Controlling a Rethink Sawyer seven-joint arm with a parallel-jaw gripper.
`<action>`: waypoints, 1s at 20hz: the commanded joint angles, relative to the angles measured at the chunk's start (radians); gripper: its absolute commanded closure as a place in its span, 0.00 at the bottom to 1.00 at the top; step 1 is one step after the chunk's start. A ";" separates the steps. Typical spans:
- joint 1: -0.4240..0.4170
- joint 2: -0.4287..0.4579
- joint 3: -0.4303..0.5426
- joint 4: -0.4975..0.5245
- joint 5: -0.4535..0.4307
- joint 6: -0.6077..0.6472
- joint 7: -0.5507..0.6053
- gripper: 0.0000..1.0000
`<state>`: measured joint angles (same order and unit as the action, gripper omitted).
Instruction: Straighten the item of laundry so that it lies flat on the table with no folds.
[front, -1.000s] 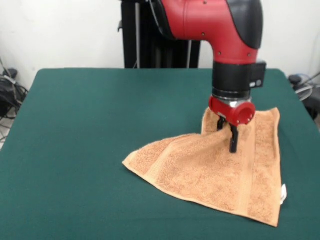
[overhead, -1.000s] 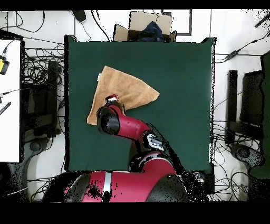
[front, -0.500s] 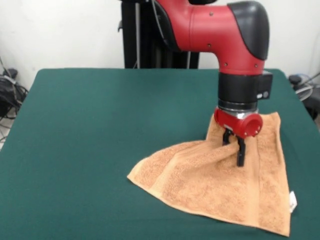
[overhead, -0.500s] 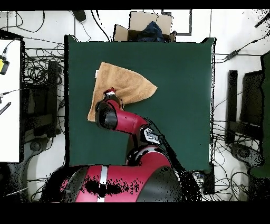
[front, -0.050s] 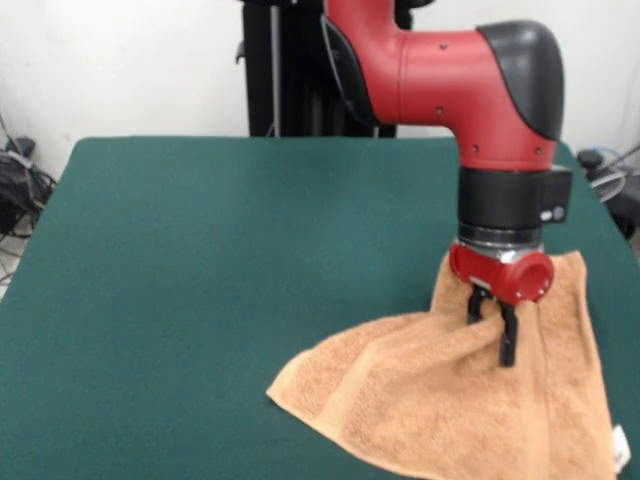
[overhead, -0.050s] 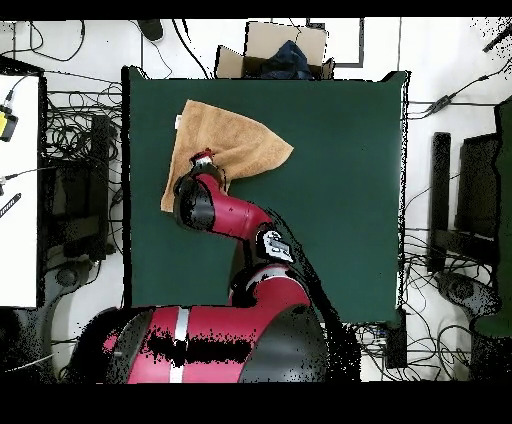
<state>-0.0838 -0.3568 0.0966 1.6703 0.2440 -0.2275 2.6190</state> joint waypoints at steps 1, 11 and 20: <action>0.036 0.062 0.059 -0.111 0.070 -0.032 0.127 0.00; -0.139 -0.347 0.069 0.349 -0.140 0.309 0.018 0.00; -0.080 -0.481 -0.011 0.344 -0.104 0.558 0.034 0.00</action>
<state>-0.1880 -0.7364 0.0874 1.9310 0.1603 0.1983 2.6190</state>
